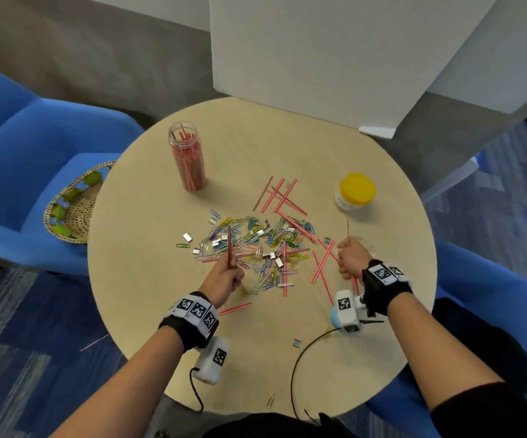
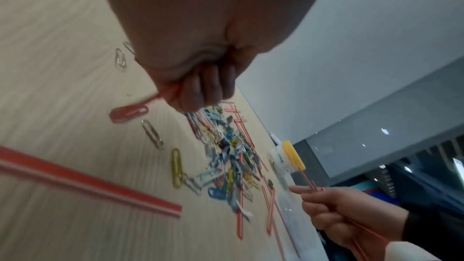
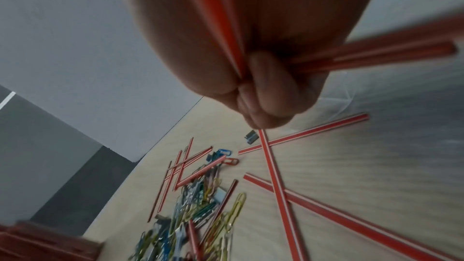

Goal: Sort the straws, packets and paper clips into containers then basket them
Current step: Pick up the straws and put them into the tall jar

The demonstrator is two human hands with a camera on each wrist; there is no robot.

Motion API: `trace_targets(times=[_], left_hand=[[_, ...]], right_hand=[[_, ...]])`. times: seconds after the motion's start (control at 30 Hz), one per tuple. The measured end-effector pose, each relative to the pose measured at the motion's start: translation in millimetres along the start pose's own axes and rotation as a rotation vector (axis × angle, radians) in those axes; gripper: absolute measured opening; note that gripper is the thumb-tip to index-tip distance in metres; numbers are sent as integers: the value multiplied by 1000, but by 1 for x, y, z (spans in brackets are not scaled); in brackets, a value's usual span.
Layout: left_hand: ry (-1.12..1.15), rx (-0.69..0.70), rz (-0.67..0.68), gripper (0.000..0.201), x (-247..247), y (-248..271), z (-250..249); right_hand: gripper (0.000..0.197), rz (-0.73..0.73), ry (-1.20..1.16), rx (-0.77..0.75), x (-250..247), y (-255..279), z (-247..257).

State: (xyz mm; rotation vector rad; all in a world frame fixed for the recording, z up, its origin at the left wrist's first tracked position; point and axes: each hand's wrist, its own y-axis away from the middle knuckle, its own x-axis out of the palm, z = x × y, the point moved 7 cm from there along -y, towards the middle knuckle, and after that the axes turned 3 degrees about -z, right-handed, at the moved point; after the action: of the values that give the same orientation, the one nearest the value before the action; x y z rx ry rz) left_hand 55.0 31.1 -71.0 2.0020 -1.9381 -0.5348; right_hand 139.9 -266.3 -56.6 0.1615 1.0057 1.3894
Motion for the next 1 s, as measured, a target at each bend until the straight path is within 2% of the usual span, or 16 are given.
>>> trace_targets(times=[0.07,0.1,0.17,0.2,0.27,0.33,0.43,0.53,0.67,0.73,0.8,1.0], left_hand=[[-70,24,-105,17,-15,-6,-8],[-182,74,-120,10,-21,-7,-14],[-521,164,-53,18,-22,-4,-22],[-698,166,-2,24,-21,-1,-19],[-978,131,62,30,-21,5,-6],[-1125,104,97,36,-21,10,9],[-1216,137,138,44,-15,16,24],[-1263,174,124,39,-10,23,25],[-1230,154,41,33,-13,23,22],[-1242,120,21,30,-14,21,22],[-1252,94,15,26,-13,19,21],[-1309,28,36,22,-3,20,19]], right_hand=[[41,-88,168,-13,-6,-10,-1],[43,-129,271,-36,-9,-13,2],[36,-188,484,-82,-13,-16,9],[39,-192,560,-96,-12,-17,10],[51,-218,613,-120,-10,-14,12],[52,-294,567,-207,-9,-6,18],[38,-361,504,-343,-9,9,30],[19,-347,531,-354,-10,15,30],[35,-149,726,-212,5,16,6],[48,-137,788,-151,13,18,-2],[54,-166,787,-137,20,20,0],[37,-190,744,-127,40,23,13]])
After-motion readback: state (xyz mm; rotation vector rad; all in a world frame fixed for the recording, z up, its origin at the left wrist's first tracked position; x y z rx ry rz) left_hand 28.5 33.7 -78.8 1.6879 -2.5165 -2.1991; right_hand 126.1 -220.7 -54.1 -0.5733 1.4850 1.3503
